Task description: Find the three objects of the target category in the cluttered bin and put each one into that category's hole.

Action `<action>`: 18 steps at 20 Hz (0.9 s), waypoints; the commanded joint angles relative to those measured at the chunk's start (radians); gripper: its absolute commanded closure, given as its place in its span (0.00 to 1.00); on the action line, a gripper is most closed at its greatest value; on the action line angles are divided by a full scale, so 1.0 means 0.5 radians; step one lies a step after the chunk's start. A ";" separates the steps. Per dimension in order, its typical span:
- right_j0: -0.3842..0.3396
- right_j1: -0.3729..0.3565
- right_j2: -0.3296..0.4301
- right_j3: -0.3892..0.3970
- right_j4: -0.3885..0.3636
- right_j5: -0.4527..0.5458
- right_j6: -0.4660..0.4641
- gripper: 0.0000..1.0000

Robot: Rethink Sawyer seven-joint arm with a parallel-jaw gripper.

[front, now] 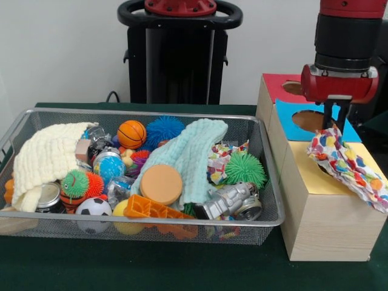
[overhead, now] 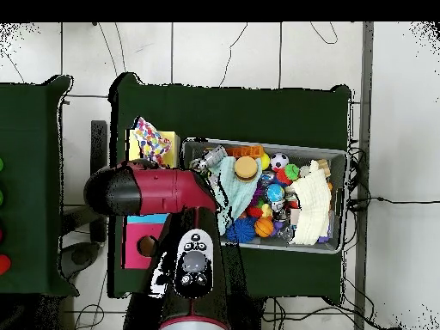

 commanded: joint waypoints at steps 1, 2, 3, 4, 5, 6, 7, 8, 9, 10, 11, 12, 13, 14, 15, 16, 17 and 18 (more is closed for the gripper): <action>-0.047 0.129 0.150 0.009 -0.110 0.071 0.060 1.00; -0.043 0.137 0.147 0.006 -0.112 0.063 0.065 1.00; -0.039 0.145 0.142 0.009 -0.116 0.049 0.070 1.00; -0.034 0.153 0.137 0.013 -0.119 0.036 0.076 1.00; -0.034 0.159 0.136 0.018 -0.120 0.028 0.079 1.00; -0.033 0.165 0.134 0.022 -0.122 0.019 0.082 1.00; -0.032 0.185 0.132 0.013 -0.124 0.005 0.084 1.00; -0.033 0.198 0.136 0.010 -0.124 -0.009 0.086 1.00; -0.034 0.212 0.140 0.007 -0.123 -0.024 0.088 1.00; -0.032 0.221 0.141 0.007 -0.123 -0.040 0.093 1.00; -0.032 0.233 0.145 0.003 -0.121 -0.055 0.097 1.00; -0.032 0.236 0.147 0.004 -0.118 -0.061 0.098 1.00; -0.030 0.240 0.151 0.007 -0.115 -0.073 0.106 1.00; -0.027 0.243 0.156 0.009 -0.111 -0.078 0.112 1.00; -0.018 0.252 0.157 0.005 -0.105 -0.091 0.126 1.00; -0.008 0.261 0.157 0.001 -0.099 -0.104 0.140 1.00; 0.001 0.275 0.160 -0.008 -0.091 -0.118 0.155 1.00; 0.010 0.289 0.163 -0.017 -0.082 -0.133 0.170 1.00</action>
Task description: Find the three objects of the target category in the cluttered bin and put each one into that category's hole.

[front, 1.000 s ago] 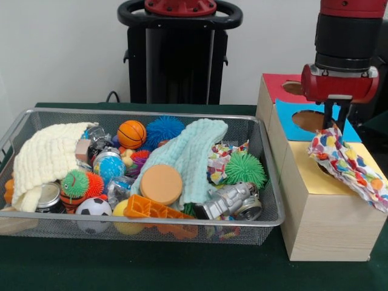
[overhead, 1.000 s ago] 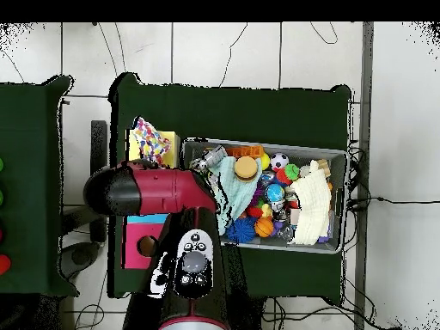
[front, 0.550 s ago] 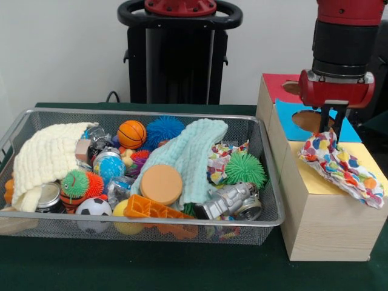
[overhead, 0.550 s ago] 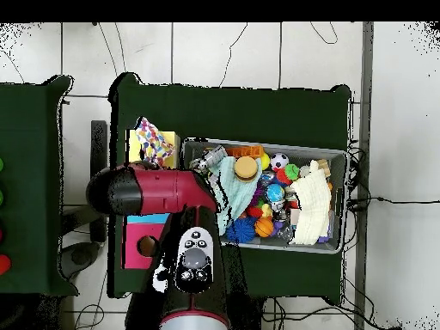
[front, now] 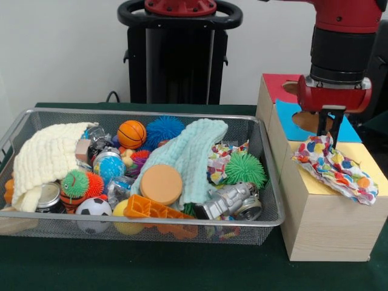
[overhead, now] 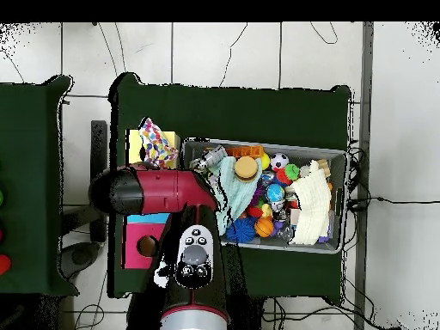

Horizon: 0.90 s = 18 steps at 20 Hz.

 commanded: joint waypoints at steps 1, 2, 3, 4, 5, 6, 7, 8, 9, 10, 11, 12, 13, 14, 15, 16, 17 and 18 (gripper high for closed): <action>0.017 0.233 0.171 -0.012 -0.068 -0.157 0.194 1.00; 0.019 0.237 0.177 -0.013 -0.058 -0.163 0.203 1.00; 0.031 0.244 0.180 -0.019 -0.042 -0.165 0.223 1.00; 0.039 0.242 0.183 -0.012 -0.026 -0.171 0.245 1.00; 0.048 0.240 0.186 -0.006 -0.009 -0.178 0.268 1.00; 0.059 0.237 0.180 -0.005 0.000 -0.169 0.281 1.00; 0.079 0.234 0.168 -0.016 0.011 -0.148 0.299 1.00; 0.090 0.228 0.158 -0.023 0.013 -0.129 0.302 1.00; 0.108 0.216 0.143 -0.033 0.013 -0.094 0.303 1.00; 0.125 0.204 0.129 -0.043 0.012 -0.058 0.305 1.00; 0.158 0.193 0.099 -0.071 -0.006 0.008 0.292 1.00; 0.168 0.189 0.092 -0.077 -0.006 0.020 0.293 1.00; 0.177 0.191 0.088 -0.080 0.002 0.014 0.305 1.00; 0.186 0.192 0.083 -0.083 0.010 0.009 0.317 1.00; 0.190 0.203 0.083 -0.097 0.015 0.006 0.319 1.00; 0.194 0.215 0.082 -0.110 0.020 0.004 0.322 1.00; 0.202 0.227 0.076 -0.123 0.026 -0.003 0.331 1.00; 0.209 0.230 0.069 -0.128 0.031 -0.002 0.338 1.00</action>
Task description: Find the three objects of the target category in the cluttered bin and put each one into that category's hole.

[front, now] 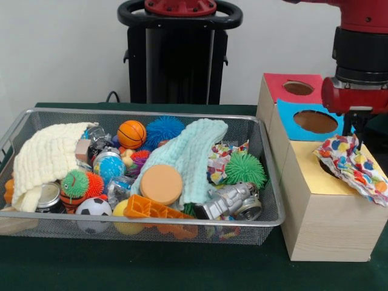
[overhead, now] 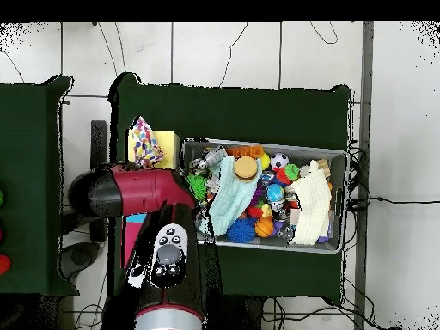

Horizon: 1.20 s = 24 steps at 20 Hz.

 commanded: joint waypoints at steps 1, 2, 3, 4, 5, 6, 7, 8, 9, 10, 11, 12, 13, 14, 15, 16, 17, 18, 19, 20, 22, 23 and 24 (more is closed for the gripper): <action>0.057 0.184 0.093 -0.038 0.028 0.033 0.330 1.00; 0.054 0.185 0.089 -0.038 0.024 0.031 0.323 1.00; 0.050 0.186 0.086 -0.037 0.020 0.029 0.315 1.00; 0.041 0.192 0.086 -0.038 0.014 0.020 0.303 1.00; 0.024 0.202 0.084 -0.031 0.002 -0.007 0.289 1.00; 0.015 0.208 0.081 -0.032 -0.006 -0.016 0.280 1.00; 0.001 0.210 0.074 -0.028 -0.019 -0.034 0.268 1.00; -0.009 0.212 0.073 -0.026 -0.024 -0.042 0.262 1.00; -0.017 0.212 0.064 -0.027 -0.031 -0.049 0.257 1.00; -0.026 0.212 0.056 -0.029 -0.038 -0.056 0.251 1.00; -0.039 0.212 0.058 -0.033 -0.043 -0.061 0.240 1.00; -0.051 0.211 0.060 -0.037 -0.047 -0.065 0.229 1.00; -0.053 0.205 0.050 -0.038 -0.054 -0.068 0.227 1.00; -0.054 0.199 0.040 -0.039 -0.061 -0.070 0.224 1.00; -0.059 0.192 0.033 -0.048 -0.064 -0.063 0.218 1.00; -0.060 0.189 0.027 -0.053 -0.067 -0.060 0.216 1.00; -0.068 0.184 0.026 -0.058 -0.071 -0.053 0.206 1.00; -0.075 0.179 0.024 -0.063 -0.075 -0.047 0.196 1.00; -0.079 0.176 0.020 -0.077 -0.074 -0.038 0.194 1.00; -0.081 0.167 0.015 -0.074 -0.073 -0.034 0.195 1.00; -0.087 0.147 0.003 -0.077 -0.069 -0.022 0.203 1.00; -0.091 0.139 0.002 -0.073 -0.065 -0.024 0.207 1.00; -0.095 0.131 0.001 -0.070 -0.062 -0.025 0.212 1.00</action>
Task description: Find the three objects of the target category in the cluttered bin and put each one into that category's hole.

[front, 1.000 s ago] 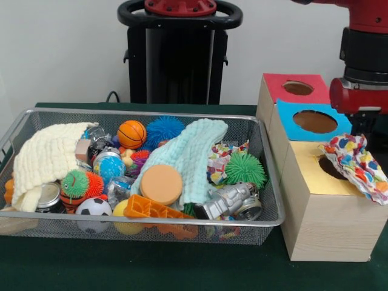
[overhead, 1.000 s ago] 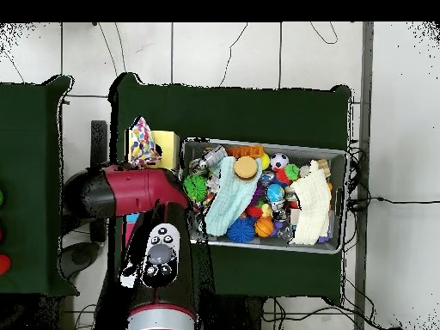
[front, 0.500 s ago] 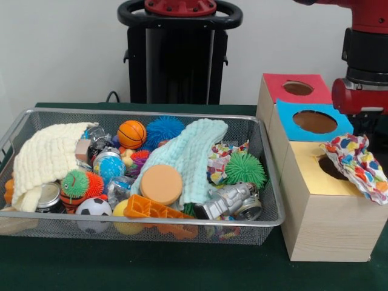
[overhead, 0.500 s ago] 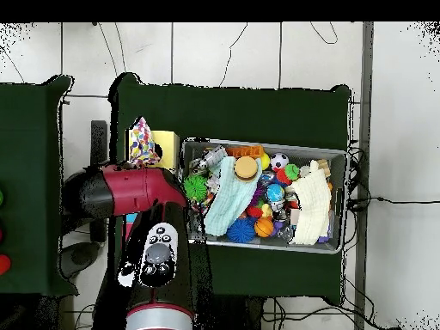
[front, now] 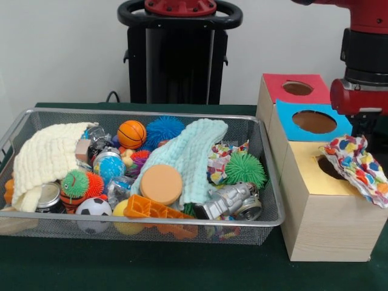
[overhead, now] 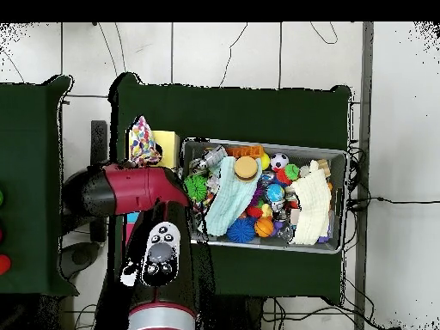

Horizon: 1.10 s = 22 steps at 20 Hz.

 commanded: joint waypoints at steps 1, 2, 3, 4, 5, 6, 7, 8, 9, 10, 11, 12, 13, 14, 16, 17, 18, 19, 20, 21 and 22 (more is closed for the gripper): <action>-0.125 0.104 0.005 -0.030 -0.064 -0.016 0.206 1.00; -0.131 0.096 0.006 -0.029 -0.065 -0.006 0.200 1.00; -0.136 0.087 0.006 -0.029 -0.066 0.003 0.194 1.00; -0.142 0.079 0.007 -0.029 -0.068 0.013 0.188 1.00; -0.149 0.074 0.007 -0.026 -0.071 0.017 0.182 1.00; -0.155 0.069 0.008 -0.023 -0.074 0.021 0.176 1.00; -0.162 0.064 0.009 -0.020 -0.078 0.025 0.170 1.00; -0.167 0.062 0.008 -0.019 -0.081 0.024 0.166 1.00; -0.172 0.066 0.005 -0.025 -0.085 0.025 0.164 1.00; -0.177 0.069 0.007 -0.023 -0.087 0.021 0.163 1.00; -0.173 0.084 0.007 -0.027 -0.089 0.006 0.170 1.00; -0.170 0.099 0.006 -0.031 -0.091 -0.009 0.177 1.00; -0.164 0.113 0.001 -0.028 -0.092 -0.030 0.189 1.00; -0.159 0.128 -0.003 -0.025 -0.093 -0.050 0.200 1.00; -0.152 0.148 -0.007 -0.019 -0.093 -0.066 0.212 1.00; -0.147 0.164 -0.008 -0.017 -0.094 -0.063 0.212 1.00; -0.142 0.173 -0.014 -0.019 -0.098 -0.073 0.212 1.00; -0.127 0.189 -0.027 -0.031 -0.103 -0.081 0.216 1.00; -0.123 0.200 -0.027 -0.031 -0.104 -0.092 0.219 1.00; -0.115 0.229 -0.026 -0.027 -0.102 -0.142 0.240 1.00; -0.111 0.243 -0.027 -0.028 -0.099 -0.165 0.249 1.00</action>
